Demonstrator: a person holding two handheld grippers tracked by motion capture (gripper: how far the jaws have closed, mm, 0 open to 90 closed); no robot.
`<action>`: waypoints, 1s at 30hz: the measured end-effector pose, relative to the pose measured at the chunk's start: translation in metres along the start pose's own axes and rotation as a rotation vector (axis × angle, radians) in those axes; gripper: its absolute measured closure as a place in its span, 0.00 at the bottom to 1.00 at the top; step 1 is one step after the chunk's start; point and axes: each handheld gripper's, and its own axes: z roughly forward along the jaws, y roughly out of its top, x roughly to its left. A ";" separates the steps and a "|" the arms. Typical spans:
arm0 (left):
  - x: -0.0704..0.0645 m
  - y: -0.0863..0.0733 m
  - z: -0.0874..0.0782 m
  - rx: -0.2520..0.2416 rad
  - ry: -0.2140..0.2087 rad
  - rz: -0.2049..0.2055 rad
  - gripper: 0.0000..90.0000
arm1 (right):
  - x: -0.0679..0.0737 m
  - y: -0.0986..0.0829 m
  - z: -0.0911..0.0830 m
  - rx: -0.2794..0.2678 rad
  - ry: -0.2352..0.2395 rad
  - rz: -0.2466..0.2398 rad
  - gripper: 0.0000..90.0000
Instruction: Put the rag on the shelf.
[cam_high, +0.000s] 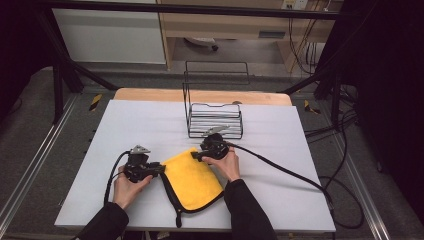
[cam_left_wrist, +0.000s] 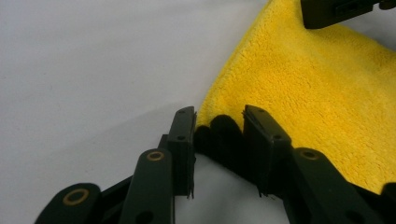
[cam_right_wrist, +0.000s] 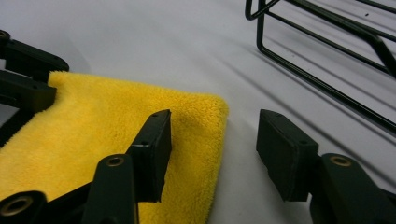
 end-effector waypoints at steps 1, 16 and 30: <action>-0.001 0.000 0.000 0.001 0.007 0.007 0.71 | 0.000 0.000 0.000 0.000 0.000 0.000 0.51; -0.003 0.004 0.002 0.016 0.003 -0.008 0.79 | 0.002 0.008 0.007 0.072 0.031 -0.081 0.64; -0.003 0.006 0.004 0.021 -0.008 -0.037 0.84 | 0.005 0.008 0.007 0.094 0.050 -0.003 0.83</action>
